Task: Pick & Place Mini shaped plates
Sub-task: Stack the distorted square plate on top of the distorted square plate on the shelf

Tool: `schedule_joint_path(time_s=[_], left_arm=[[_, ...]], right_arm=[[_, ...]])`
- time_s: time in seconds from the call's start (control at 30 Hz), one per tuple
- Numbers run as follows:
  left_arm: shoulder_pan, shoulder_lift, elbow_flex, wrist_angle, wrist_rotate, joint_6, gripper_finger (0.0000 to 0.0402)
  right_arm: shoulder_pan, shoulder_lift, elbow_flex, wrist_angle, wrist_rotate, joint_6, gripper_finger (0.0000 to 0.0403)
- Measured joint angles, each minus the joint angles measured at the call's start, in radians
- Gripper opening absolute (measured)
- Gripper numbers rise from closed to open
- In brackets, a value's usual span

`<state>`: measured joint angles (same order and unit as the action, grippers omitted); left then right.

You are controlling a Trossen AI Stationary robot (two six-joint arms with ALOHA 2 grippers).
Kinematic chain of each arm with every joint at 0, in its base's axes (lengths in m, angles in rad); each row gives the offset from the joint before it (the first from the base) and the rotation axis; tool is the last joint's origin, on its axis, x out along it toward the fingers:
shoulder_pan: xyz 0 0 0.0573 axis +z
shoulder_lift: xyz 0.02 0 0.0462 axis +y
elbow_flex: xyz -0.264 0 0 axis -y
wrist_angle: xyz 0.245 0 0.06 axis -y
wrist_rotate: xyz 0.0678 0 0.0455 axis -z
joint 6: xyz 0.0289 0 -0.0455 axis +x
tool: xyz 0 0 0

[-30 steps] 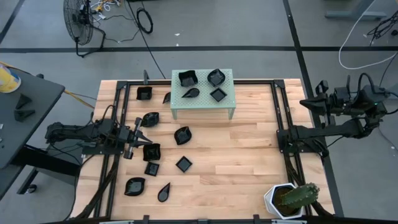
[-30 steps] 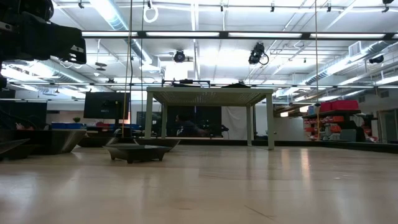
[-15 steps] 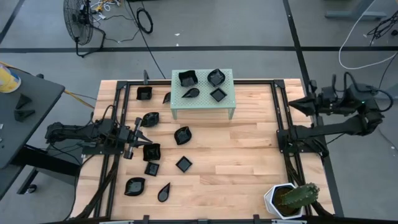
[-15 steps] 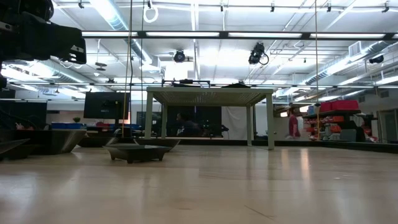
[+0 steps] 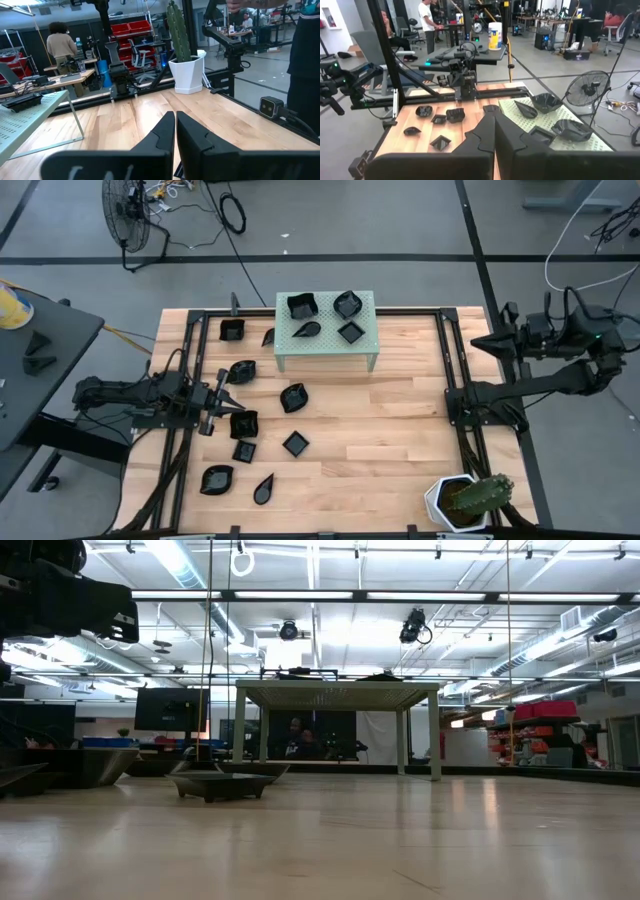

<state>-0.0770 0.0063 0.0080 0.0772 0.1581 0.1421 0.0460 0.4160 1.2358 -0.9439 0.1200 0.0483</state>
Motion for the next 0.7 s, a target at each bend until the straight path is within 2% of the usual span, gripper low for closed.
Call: schedule_joint_path(time_s=[0.53,0.7], left_arm=[[0.0,0.0,0.0,0.0,0.0,0.0,0.0023],[0.0,0.0,0.0,0.0,0.0,0.0,0.0023]], right_arm=[[0.0,-0.001,-0.021,-0.026,0.002,0.029,0.0004],[0.0,-0.007,-0.022,-0.024,0.003,-0.006,0.0004]])
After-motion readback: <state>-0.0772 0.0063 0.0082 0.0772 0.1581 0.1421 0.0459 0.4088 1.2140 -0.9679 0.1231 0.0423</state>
